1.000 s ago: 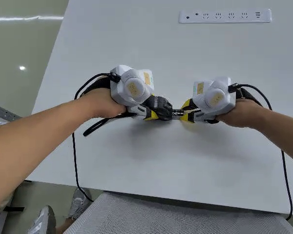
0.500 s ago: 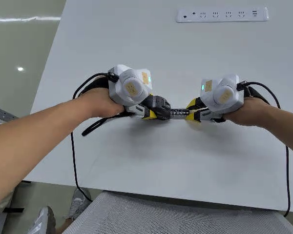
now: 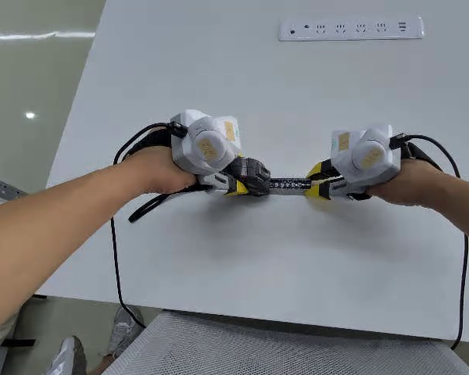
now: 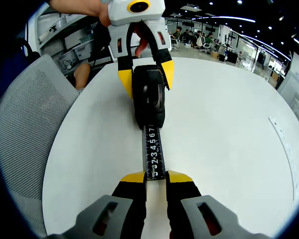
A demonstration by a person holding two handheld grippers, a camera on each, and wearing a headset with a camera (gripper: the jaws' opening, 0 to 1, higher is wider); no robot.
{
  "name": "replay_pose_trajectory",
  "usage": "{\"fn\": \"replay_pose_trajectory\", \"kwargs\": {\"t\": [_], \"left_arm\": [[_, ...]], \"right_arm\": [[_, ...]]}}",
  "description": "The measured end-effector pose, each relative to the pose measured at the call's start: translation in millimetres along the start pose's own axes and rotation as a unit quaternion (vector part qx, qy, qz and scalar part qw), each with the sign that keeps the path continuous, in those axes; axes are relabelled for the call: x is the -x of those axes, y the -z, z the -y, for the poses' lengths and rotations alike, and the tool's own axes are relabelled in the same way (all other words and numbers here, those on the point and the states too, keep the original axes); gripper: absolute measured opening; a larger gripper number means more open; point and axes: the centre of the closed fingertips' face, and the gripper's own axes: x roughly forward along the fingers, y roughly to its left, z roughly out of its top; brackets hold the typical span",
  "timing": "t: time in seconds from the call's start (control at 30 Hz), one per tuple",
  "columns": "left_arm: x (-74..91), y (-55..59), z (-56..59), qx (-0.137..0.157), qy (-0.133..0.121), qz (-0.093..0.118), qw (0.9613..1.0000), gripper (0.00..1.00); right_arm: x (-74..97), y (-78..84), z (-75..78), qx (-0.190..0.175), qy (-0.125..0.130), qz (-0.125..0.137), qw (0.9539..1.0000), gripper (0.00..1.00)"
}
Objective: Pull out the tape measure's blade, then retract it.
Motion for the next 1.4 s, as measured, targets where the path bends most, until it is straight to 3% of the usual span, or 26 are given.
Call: {"fn": "replay_pose_trajectory", "kwargs": {"t": [1.4], "left_arm": [[0.5,-0.6,0.9,-0.008,0.005,-0.005,0.9999,0.30]], "right_arm": [[46.8,54.8,3.8,-0.032,0.012,-0.020,0.9992,0.10]]}}
